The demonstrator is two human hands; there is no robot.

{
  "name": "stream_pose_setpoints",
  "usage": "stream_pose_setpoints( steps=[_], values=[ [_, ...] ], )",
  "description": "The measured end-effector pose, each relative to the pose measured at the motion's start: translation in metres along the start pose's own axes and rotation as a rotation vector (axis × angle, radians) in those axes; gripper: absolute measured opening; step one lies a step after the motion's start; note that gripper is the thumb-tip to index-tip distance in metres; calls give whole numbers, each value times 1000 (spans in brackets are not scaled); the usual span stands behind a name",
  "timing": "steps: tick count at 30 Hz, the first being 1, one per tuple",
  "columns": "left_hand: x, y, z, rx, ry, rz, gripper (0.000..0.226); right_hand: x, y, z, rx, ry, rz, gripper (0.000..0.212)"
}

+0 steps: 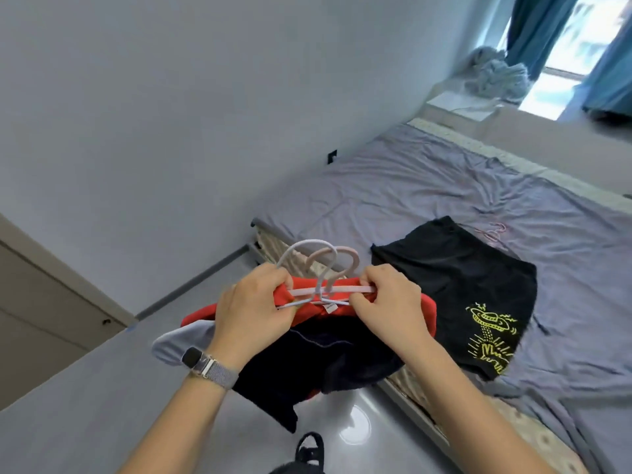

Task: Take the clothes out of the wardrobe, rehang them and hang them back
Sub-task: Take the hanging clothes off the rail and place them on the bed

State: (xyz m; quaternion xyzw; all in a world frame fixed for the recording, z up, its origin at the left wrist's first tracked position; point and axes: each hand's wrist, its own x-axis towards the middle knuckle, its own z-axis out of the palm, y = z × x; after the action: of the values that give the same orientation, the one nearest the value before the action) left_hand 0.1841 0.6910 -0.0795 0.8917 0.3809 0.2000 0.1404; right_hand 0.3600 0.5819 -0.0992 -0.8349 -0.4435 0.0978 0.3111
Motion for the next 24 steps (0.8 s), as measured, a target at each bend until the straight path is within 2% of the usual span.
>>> stream_pose_setpoints(
  steps=[4, 7, 11, 15, 18, 20, 24],
  values=[
    [48, 0, 23, -30, -28, 112, 30, 19, 23, -1, 47, 44, 15, 19],
    [89, 3, 44, -69, -55, 141, 27, 31, 49, -7, -16, -16, -39, 28],
    [141, 32, 81, -101, -133, 288, 30, 56, 85, -20, -97, 59, 100, 29],
    [204, 93, 102, -187, -179, 454, 32, 91, 120, -80, -100, 127, 196, 37],
    [264, 155, 105, -290, -164, 570, 29, 119, 143, -145, -107, 275, 193, 33],
    [300, 194, 116, -330, -223, 629, 27, 135, 164, -176, -95, 370, 205, 34],
    [336, 249, 167, -298, -330, 656, 28, 155, 225, -197, -15, 459, 298, 32]
  ],
)
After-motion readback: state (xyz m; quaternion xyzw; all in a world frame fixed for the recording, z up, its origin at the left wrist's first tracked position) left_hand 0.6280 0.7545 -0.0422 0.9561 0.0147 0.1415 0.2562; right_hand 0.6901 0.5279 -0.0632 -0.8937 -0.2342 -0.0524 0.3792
